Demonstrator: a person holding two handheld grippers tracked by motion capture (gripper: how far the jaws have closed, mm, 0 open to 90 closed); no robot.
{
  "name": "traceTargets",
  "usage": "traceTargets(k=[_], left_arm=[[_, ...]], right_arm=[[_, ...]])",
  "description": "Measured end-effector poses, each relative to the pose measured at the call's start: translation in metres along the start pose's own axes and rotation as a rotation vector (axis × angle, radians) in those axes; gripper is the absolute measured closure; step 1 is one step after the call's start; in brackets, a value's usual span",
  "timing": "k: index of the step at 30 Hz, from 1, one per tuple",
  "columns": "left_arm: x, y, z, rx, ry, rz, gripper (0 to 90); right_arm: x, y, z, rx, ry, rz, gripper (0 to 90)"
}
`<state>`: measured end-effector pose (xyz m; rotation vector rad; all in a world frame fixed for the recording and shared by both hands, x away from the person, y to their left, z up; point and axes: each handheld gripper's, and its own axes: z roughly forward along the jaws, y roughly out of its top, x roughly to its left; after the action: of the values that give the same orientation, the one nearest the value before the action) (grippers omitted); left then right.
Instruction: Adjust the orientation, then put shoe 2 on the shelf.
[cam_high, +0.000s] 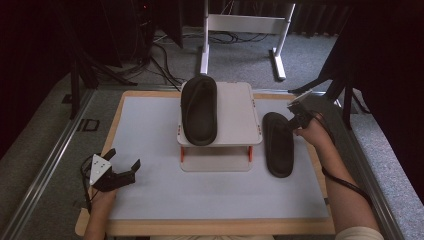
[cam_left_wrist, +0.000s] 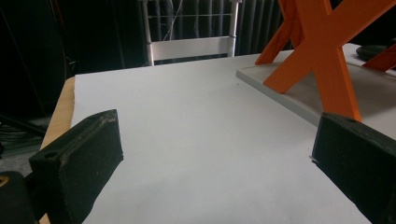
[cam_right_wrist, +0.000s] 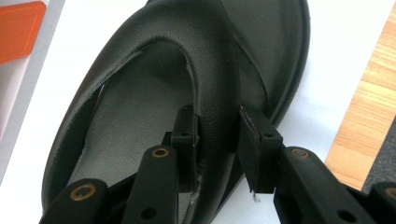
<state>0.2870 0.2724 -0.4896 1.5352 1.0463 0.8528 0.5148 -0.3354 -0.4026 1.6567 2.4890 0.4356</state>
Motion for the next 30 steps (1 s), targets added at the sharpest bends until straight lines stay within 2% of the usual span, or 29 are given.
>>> traceTargets(k=[4,5,6,8,10,13,18,23,25,30], left_arm=[[0.0,0.0,0.0,0.001,-0.001,0.002,1.3],[0.0,0.0,0.0,0.001,-0.001,0.002,1.3],[0.0,0.0,0.0,0.0,-0.001,0.002,1.3],[0.0,0.0,0.0,0.0,0.0,0.002,1.3],[0.0,0.0,0.0,0.001,0.001,0.002,1.3],[0.0,0.0,0.0,0.004,0.001,0.002,1.3],[-0.001,0.0,0.0,0.004,0.002,0.009,1.3],[-0.001,0.0,0.0,0.003,0.002,0.009,1.3],[0.0,0.0,0.0,-0.002,0.0,0.001,1.3],[0.0,0.0,0.0,-0.003,0.0,0.002,1.3]], right_arm=[[0.001,-0.001,0.002,0.003,-0.002,-0.001,67.2],[0.001,-0.002,0.005,0.009,0.008,0.01,68.9],[0.0,-0.002,0.006,0.016,-0.003,0.021,70.3],[-0.001,-0.002,0.004,0.019,0.008,0.062,71.0],[0.0,-0.001,0.003,0.038,-0.006,0.065,71.6],[-0.001,-0.001,-0.003,0.063,-0.002,0.079,71.9],[-0.005,-0.003,-0.02,0.066,0.019,0.086,71.9],[-0.005,-0.002,-0.044,0.026,0.021,0.087,71.9],[-0.005,-0.001,-0.054,0.007,0.036,0.079,71.8],[-0.002,0.006,-0.084,-0.031,0.027,0.075,71.9]])
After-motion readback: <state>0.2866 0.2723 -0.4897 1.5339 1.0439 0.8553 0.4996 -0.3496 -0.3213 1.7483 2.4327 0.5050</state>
